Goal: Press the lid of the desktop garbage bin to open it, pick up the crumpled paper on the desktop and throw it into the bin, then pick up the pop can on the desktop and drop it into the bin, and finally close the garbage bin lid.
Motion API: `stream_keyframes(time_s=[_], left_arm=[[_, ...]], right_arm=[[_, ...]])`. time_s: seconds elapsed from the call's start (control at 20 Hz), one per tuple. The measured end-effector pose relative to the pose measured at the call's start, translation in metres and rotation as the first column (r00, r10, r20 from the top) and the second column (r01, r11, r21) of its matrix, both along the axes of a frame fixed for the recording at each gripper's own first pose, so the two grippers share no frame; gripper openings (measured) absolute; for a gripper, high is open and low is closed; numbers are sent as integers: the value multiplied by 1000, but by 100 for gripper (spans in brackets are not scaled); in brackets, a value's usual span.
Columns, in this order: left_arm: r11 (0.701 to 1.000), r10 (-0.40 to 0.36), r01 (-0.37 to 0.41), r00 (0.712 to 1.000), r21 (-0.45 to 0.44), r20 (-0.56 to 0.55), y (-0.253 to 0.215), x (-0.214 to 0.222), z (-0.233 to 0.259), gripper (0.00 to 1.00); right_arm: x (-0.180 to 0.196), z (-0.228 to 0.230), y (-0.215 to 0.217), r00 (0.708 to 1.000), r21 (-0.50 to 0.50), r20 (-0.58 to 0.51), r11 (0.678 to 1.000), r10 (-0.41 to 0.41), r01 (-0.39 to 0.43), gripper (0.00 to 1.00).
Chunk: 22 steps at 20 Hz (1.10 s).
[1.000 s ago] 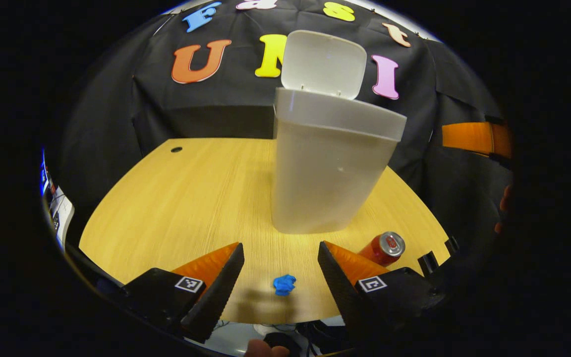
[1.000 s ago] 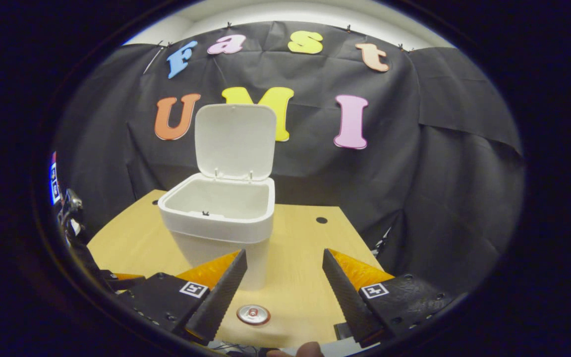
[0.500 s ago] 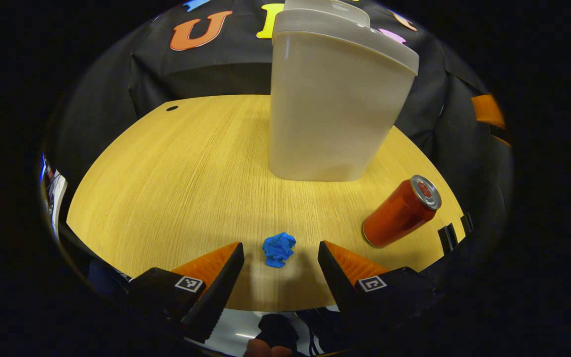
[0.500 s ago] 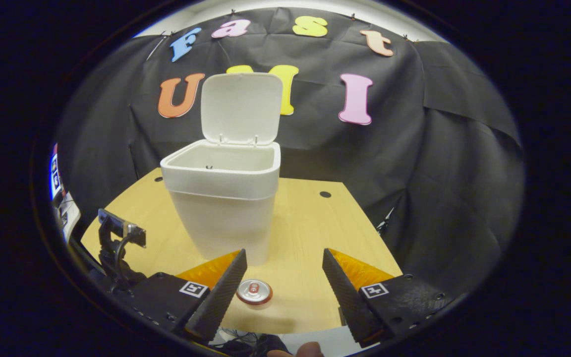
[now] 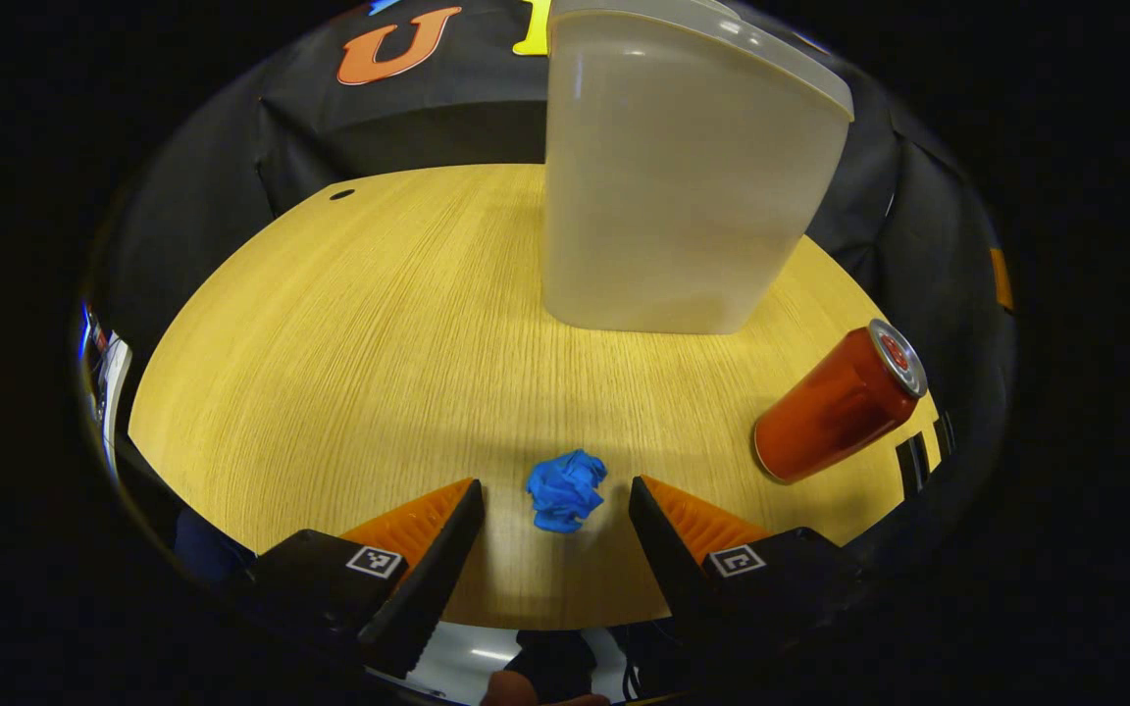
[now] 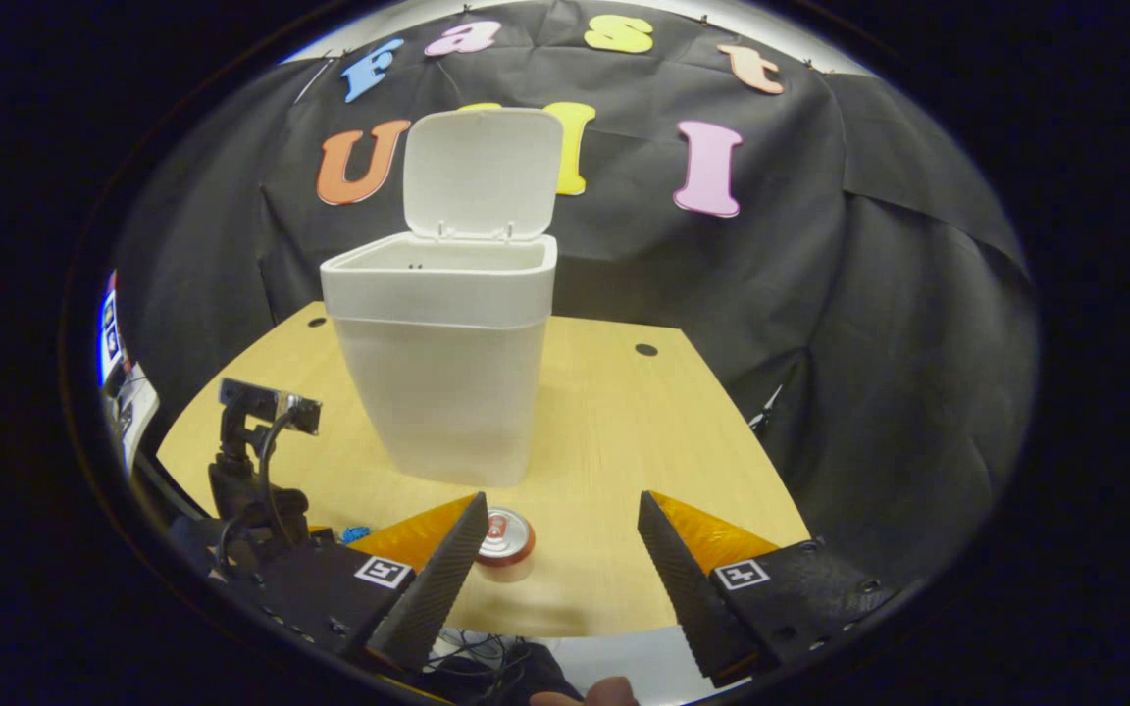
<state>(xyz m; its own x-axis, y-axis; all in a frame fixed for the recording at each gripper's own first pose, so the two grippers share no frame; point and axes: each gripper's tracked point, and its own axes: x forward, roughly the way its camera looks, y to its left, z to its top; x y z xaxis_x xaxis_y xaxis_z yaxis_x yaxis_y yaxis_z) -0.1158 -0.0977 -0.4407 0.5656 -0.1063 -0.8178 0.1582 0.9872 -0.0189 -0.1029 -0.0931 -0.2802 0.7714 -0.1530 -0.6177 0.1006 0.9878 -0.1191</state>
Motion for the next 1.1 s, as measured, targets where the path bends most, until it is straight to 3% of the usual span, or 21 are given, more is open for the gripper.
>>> stream_keyframes(time_s=[0.15,0.35,0.45,0.6,0.7,0.9,0.95,1.1], left_arm=[[1000,-8,8,1000,25,1,1,12,1,96],[998,-3,3,1000,60,-8,7,24,-5,83],[998,2,-1,1000,67,-5,14,32,-6,75],[997,0,0,1000,80,-2,21,46,-12,49],[997,-1,1,1000,82,3,18,38,-8,42],[998,-1,0,1000,58,9,13,31,-3,34],[999,5,-6,1000,54,15,14,32,1,36],[998,12,-15,999,55,52,21,35,31,31]], right_arm=[[-10,-8,-2,1000,5,-22,1000,-6,7,98],[-18,-21,4,998,41,-60,999,6,-3,99],[-24,-31,6,996,44,-90,999,17,-13,96],[-31,-41,9,994,53,-110,998,24,-18,96],[-37,-49,13,991,74,-129,997,23,-14,98],[-46,-66,19,984,95,-175,995,24,-7,96],[-46,-70,20,983,101,-182,995,24,-5,96],[-52,-86,25,976,116,-217,993,30,-5,96]])
